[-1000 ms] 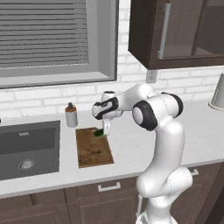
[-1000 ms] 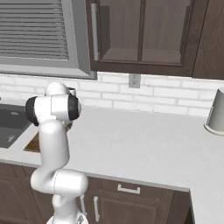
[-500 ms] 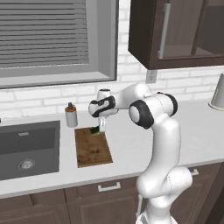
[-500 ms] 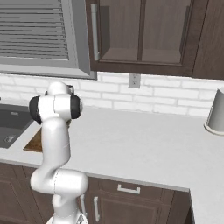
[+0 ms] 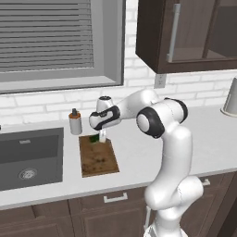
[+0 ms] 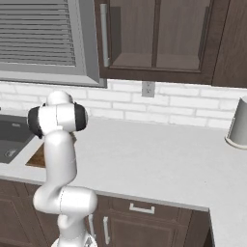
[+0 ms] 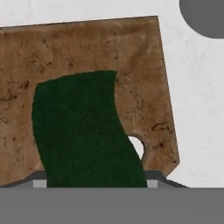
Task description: Pick up the sponge from the counter and clean the cutting board by briefly scrubbing or pressing down on the cutting board. Once finished, release the sponge.
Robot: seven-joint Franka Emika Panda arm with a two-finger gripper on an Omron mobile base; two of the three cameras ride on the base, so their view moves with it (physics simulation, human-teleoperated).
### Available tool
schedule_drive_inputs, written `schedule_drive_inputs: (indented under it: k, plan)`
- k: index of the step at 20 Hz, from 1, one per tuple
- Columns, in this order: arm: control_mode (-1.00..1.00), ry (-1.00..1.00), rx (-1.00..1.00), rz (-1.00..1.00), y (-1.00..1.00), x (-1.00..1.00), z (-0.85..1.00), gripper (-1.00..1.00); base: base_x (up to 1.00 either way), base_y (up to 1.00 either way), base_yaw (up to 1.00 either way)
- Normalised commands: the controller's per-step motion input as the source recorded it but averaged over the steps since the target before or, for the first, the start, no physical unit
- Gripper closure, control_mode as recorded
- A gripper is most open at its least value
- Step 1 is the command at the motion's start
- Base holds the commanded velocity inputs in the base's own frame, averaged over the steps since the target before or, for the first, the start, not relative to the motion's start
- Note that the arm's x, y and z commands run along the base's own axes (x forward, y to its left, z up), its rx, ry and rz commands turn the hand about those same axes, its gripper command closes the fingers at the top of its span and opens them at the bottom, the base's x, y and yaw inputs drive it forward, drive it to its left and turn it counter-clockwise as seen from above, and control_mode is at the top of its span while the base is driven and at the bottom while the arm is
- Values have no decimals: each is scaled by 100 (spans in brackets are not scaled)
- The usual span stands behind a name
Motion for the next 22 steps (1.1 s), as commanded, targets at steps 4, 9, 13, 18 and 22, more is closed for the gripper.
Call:
schedule_drive_inputs:
  k: [4, 9, 13, 18, 22]
  plan:
    - [-100, -7, 0, 2, 0, -41, -11, 100, 0, 0, 0]
    - [-100, -6, -5, 13, 0, -84, -16, 100, 0, 0, 0]
    - [-100, -8, -4, 19, 0, -92, -10, 100, 0, 0, 0]
    - [-100, -3, 0, 21, 0, -73, -18, 100, 0, 0, 0]
    - [-100, 0, 0, 21, 0, -56, -26, 100, 0, 0, 0]
